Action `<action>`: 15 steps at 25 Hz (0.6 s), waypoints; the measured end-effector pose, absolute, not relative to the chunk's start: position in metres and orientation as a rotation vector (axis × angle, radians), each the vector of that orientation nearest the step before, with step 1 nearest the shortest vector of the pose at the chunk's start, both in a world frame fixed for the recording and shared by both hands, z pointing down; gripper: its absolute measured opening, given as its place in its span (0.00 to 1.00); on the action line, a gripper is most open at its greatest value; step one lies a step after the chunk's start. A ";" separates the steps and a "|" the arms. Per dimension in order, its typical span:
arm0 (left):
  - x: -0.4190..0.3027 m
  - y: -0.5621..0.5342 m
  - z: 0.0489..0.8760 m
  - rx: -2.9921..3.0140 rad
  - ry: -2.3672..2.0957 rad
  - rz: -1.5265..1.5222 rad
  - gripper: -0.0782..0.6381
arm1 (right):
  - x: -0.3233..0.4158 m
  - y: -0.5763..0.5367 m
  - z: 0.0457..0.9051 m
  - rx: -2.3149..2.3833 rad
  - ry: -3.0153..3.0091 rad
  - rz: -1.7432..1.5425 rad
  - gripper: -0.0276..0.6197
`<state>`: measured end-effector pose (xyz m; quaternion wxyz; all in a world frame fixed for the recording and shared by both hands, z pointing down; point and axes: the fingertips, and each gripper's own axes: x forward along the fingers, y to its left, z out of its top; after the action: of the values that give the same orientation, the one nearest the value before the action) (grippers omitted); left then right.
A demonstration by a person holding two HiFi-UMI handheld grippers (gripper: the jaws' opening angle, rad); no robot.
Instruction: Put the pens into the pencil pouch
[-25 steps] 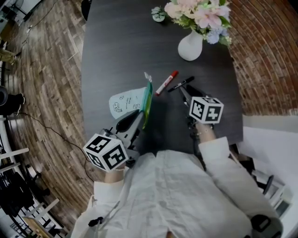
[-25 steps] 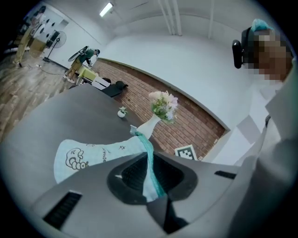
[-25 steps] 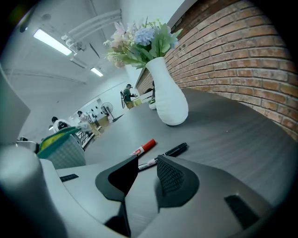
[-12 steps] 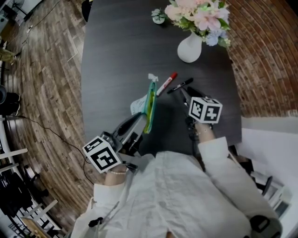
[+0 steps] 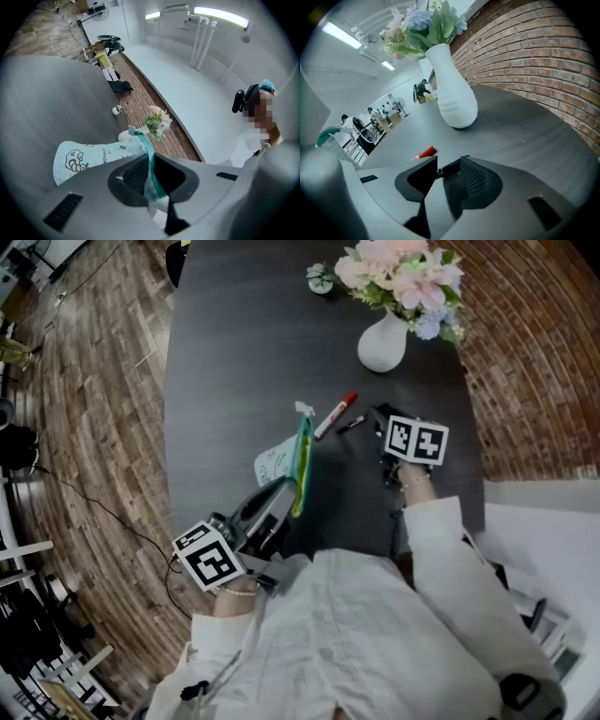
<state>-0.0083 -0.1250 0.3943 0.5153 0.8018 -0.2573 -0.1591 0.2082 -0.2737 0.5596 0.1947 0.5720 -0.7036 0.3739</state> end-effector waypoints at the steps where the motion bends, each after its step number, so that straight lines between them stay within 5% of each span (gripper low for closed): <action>1: -0.008 -0.125 0.394 1.926 -0.617 -0.383 0.16 | 0.209 -0.277 0.560 1.600 -1.964 1.051 0.25; 15: -0.014 -0.126 0.395 1.922 -0.631 -0.399 0.16 | 0.210 -0.292 0.566 1.479 -1.807 0.746 0.23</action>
<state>-0.0138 -0.1261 0.3945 0.5141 0.7995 -0.2626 -0.1659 0.2102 -0.2924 0.5657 0.3383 0.5679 -0.6937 0.2862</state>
